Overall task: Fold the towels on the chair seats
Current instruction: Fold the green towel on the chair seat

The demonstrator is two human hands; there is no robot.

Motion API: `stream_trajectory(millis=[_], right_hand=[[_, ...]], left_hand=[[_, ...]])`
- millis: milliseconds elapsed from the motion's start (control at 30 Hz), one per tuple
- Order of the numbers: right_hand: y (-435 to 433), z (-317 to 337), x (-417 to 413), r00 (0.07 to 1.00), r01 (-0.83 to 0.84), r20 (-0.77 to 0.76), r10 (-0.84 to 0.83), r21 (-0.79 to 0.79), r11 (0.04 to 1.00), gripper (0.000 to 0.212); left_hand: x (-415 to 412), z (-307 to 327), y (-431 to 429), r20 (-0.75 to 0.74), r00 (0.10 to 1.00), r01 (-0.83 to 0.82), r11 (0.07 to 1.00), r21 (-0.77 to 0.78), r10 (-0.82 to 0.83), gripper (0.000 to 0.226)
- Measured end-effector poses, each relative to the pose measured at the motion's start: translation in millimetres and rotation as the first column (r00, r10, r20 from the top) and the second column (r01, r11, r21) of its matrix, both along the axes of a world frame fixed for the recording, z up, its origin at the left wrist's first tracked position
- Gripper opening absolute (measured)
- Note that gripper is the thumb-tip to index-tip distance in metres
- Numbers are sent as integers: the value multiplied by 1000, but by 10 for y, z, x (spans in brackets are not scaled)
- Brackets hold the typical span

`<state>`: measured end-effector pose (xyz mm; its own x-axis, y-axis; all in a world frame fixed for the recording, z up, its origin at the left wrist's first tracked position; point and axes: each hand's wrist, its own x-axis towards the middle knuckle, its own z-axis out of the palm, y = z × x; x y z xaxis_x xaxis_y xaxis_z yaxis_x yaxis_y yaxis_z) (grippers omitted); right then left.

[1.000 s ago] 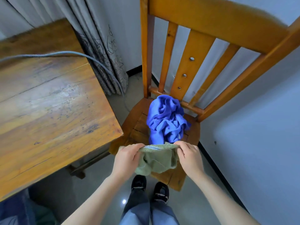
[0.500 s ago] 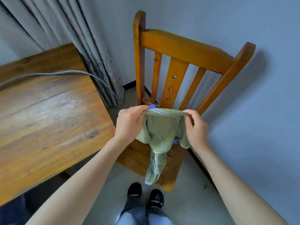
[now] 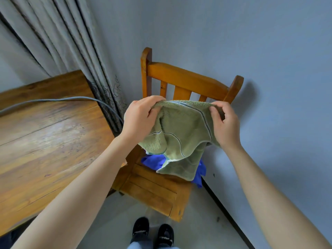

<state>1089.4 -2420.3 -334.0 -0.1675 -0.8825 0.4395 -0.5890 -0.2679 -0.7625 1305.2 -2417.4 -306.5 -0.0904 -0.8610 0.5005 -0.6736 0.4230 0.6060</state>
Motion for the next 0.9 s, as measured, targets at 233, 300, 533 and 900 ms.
stream_trajectory(millis=[233, 300, 533, 900], right_hand=[[-73, -109, 160, 994, -98, -36, 99, 6, 995, 21], [-68, -386, 191, 990, -135, -21, 141, 161, 978, 16], [129, -1230, 220, 983, -137, -29, 180, 533, 835, 18], [563, -1039, 651, 967, -180, -79, 243, 469, 864, 33]], left_hand=[[193, -140, 77, -122, 985, -89, 964, 249, 123, 23], [245, -435, 105, -131, 981, -87, 923, 376, 146, 22], [330, -1193, 274, -125, 960, -122, 774, 621, 252, 12], [36, -827, 43, -61, 941, -224, 752, 620, 332, 20]])
